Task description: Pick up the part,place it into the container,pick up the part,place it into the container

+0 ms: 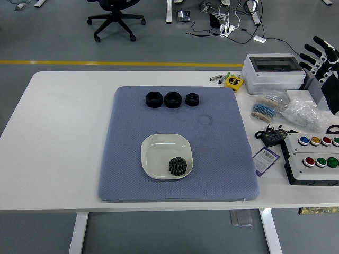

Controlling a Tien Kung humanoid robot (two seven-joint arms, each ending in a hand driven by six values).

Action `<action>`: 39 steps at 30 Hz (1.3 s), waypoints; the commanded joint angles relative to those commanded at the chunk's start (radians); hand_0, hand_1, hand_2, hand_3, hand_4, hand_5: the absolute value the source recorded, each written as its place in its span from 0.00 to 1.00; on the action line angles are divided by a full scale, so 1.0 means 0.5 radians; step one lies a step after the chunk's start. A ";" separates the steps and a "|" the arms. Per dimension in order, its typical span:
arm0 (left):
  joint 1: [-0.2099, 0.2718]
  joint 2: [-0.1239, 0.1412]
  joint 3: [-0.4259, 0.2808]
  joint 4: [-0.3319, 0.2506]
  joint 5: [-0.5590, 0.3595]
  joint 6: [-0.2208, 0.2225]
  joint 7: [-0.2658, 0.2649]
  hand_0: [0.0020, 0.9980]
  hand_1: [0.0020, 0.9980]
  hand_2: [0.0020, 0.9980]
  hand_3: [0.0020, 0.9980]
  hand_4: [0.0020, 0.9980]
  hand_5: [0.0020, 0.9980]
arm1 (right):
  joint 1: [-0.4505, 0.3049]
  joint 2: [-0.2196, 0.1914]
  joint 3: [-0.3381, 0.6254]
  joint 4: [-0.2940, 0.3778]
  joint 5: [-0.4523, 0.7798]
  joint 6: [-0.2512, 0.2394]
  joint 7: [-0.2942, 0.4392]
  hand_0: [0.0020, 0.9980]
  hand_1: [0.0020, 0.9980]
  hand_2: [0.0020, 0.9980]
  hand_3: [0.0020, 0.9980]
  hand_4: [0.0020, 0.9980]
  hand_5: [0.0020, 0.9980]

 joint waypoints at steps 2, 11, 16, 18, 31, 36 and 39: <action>0.002 0.000 0.018 -0.001 -0.005 -0.003 -0.006 0.74 0.70 0.64 0.58 0.64 0.62 | -0.119 0.002 0.088 0.063 -0.043 -0.009 -0.003 0.91 0.86 0.89 0.95 1.00 1.00; 0.018 0.010 0.055 0.000 -0.013 -0.006 -0.019 0.74 0.70 0.64 0.58 0.64 0.62 | -0.548 0.130 0.320 0.201 -0.244 -0.010 -0.030 0.92 0.86 0.89 0.95 1.00 1.00; 0.017 0.019 0.045 -0.004 0.036 -0.016 -0.016 0.74 0.70 0.64 0.58 0.64 0.62 | -0.682 0.222 0.393 0.231 -0.313 -0.014 -0.025 0.93 0.87 0.89 0.96 1.00 1.00; 0.022 0.025 0.032 -0.004 0.060 -0.020 -0.013 0.74 0.70 0.64 0.58 0.64 0.62 | -0.709 0.248 0.423 0.229 -0.331 -0.010 -0.029 0.93 0.87 0.89 0.96 1.00 1.00; 0.046 0.045 -0.014 -0.011 0.154 -0.041 0.002 0.74 0.71 0.65 0.58 0.64 0.62 | -0.705 0.313 0.474 0.192 -0.357 0.003 -0.057 0.91 0.86 0.88 0.91 1.00 1.00; 0.040 0.043 -0.002 -0.012 0.139 -0.042 0.001 0.74 0.71 0.65 0.58 0.64 0.62 | -0.694 0.311 0.483 0.184 -0.371 0.014 -0.076 0.91 0.86 0.88 0.91 1.00 1.00; 0.034 0.039 0.016 -0.013 0.111 -0.037 -0.004 0.74 0.71 0.65 0.58 0.64 0.62 | -0.688 0.313 0.481 0.183 -0.367 0.023 -0.084 0.90 0.84 0.88 0.88 1.00 1.00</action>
